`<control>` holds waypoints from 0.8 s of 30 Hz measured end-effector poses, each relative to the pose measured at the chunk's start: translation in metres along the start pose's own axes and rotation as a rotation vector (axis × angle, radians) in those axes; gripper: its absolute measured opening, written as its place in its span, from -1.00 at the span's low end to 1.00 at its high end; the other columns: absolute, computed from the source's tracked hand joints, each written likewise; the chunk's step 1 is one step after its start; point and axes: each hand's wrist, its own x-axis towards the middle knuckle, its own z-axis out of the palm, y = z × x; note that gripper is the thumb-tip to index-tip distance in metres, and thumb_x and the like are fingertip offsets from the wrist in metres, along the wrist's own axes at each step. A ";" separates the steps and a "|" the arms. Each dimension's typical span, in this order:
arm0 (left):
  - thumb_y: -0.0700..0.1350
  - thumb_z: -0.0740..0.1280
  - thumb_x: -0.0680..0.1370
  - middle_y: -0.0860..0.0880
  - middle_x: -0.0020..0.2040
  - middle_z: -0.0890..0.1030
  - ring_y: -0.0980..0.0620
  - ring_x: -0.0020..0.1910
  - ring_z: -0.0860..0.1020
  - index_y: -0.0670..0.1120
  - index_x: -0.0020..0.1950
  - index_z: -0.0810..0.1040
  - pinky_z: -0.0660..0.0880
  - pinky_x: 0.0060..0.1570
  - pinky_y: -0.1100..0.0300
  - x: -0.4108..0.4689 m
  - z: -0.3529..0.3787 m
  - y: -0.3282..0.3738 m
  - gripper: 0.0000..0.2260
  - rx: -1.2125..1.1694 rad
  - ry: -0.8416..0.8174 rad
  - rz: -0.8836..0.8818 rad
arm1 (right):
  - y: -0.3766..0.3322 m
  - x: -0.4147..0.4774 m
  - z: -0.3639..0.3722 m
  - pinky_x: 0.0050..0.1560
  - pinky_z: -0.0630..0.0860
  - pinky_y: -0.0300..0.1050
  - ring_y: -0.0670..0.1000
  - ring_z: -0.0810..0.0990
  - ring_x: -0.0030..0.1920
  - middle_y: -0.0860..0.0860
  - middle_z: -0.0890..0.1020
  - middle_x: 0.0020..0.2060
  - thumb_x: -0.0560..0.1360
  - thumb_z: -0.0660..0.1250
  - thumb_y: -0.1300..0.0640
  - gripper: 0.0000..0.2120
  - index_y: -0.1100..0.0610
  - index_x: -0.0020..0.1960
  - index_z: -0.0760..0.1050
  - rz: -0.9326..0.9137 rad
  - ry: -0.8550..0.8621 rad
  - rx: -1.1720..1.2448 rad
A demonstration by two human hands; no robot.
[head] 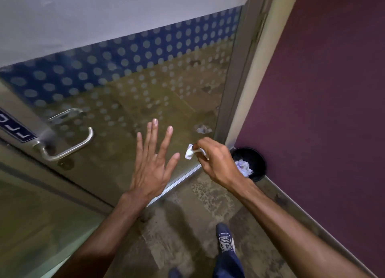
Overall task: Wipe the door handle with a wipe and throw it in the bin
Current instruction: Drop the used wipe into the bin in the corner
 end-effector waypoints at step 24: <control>0.21 -0.08 0.76 -0.28 0.70 0.11 -0.27 0.69 0.08 -0.11 0.70 0.20 0.13 0.61 -0.34 0.165 0.351 0.167 -0.40 -0.006 -0.402 0.026 | 0.400 -0.056 -0.085 -0.08 0.56 -0.01 0.17 0.67 -0.12 0.09 0.72 -0.13 0.50 0.44 0.36 -0.89 0.20 -0.02 0.66 0.598 0.165 -0.144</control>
